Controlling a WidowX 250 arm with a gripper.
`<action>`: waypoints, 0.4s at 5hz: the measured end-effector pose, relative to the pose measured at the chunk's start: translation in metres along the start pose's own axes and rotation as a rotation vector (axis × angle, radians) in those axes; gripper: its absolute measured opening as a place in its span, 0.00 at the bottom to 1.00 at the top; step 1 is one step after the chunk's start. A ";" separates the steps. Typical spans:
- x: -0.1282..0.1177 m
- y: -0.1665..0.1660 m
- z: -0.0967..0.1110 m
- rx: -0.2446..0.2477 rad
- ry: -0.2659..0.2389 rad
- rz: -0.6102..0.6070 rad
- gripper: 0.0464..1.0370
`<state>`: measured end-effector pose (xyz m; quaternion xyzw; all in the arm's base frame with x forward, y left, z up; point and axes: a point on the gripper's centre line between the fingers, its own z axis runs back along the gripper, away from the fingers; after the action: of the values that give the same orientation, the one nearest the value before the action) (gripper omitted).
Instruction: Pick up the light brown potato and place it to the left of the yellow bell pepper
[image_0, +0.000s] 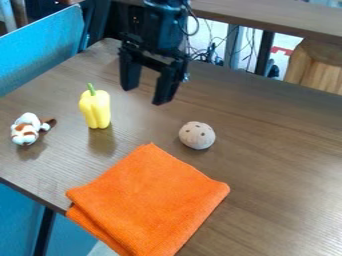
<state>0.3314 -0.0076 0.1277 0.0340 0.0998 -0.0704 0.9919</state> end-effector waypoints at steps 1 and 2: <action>0.019 -0.014 -0.001 -0.001 -0.033 -0.060 0.96; 0.028 -0.017 -0.013 0.005 -0.029 -0.090 0.96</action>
<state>0.3539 -0.0268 0.1082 0.0312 0.0867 -0.1155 0.9890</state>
